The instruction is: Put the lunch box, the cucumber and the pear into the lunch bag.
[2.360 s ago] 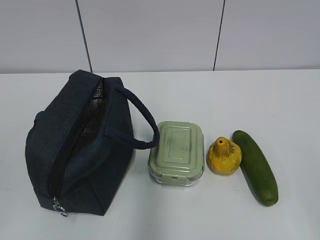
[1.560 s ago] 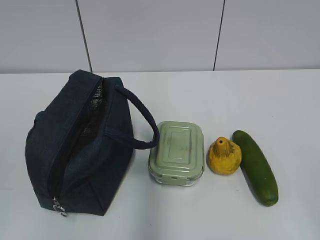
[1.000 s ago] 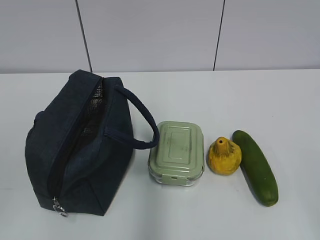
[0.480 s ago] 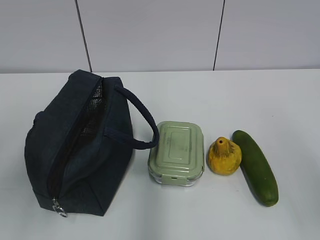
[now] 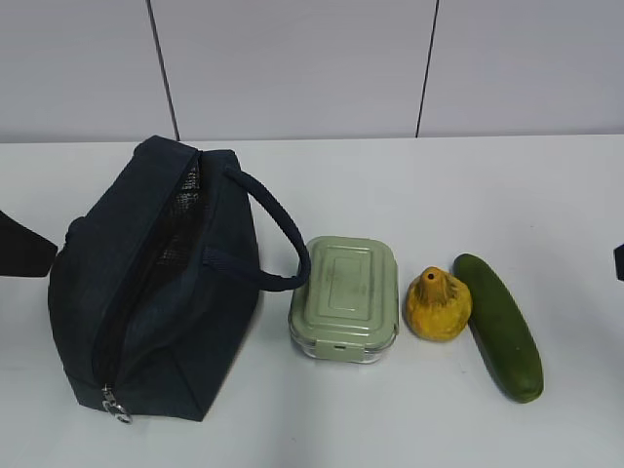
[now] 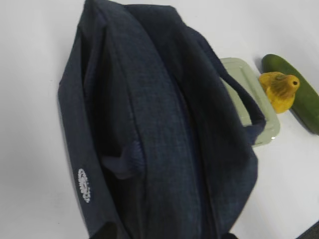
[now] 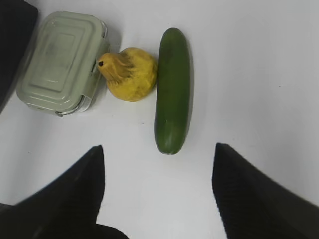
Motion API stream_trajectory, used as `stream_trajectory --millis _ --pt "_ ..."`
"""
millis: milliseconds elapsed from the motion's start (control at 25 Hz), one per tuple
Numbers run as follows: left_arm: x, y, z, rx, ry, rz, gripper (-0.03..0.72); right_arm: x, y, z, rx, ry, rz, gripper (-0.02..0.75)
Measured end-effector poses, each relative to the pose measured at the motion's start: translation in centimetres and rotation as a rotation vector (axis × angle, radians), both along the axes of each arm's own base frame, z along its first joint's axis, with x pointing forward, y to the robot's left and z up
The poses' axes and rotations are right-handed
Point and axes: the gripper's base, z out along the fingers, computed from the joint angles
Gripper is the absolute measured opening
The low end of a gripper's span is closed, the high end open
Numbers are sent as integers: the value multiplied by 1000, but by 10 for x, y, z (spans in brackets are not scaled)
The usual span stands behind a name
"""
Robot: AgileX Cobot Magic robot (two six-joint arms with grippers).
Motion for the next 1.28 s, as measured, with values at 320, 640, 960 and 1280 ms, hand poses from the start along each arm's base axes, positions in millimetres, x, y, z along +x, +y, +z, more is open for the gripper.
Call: stream_trajectory --millis 320,640,960,1280 --pt "23 -2 -22 10 48 -5 359 50 2 -29 -32 110 18 517" --pt "39 -8 -43 -43 124 -23 216 90 5 -50 -43 169 34 517" --pt "46 -10 -52 -57 141 -31 11 132 9 -81 -27 291 38 517" --pt "47 -10 -52 -57 135 -28 4 147 11 -122 -35 454 84 517"
